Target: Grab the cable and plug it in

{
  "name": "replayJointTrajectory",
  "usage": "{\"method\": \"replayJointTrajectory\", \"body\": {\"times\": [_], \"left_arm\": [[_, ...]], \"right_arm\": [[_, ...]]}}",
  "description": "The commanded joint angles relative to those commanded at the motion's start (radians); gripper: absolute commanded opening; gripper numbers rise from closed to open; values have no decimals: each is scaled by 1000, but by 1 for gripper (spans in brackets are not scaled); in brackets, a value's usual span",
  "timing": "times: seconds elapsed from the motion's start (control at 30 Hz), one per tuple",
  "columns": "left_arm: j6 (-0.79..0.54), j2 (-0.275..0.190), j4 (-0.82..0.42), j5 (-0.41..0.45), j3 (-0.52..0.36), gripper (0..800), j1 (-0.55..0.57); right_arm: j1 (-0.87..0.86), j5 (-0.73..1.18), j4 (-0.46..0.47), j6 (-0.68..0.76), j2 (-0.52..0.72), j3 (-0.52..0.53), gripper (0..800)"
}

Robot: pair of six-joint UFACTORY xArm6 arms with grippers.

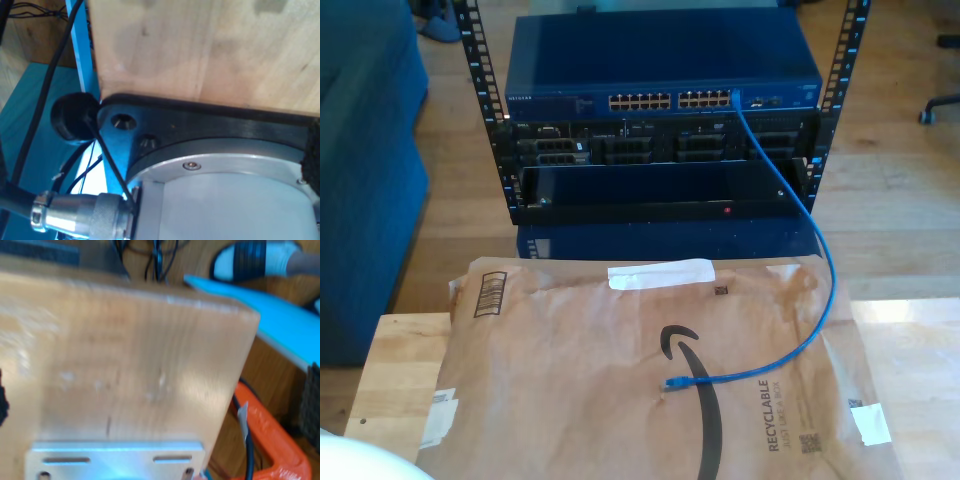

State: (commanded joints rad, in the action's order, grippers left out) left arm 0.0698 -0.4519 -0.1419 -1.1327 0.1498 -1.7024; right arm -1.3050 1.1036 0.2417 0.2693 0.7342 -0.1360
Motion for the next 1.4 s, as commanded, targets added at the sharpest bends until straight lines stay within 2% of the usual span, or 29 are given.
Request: {"method": "replayJointTrajectory", "body": {"times": [0.13, 0.3, 0.47, 1.4], "left_arm": [[0, -2, 0, 0, 0, 800, 0], [0, 0, 0, 0, 0, 800, 0], [0, 0, 0, 0, 0, 800, 0], [0, 0, 0, 0, 0, 800, 0]], "right_arm": [[-57, -52, 0, -29, -58, 11, 800], [-60, -81, -6, -55, -63, 48, 800], [-61, -284, -11, -51, -89, 133, 800], [-61, -285, -11, -51, -89, 135, 800]]}}
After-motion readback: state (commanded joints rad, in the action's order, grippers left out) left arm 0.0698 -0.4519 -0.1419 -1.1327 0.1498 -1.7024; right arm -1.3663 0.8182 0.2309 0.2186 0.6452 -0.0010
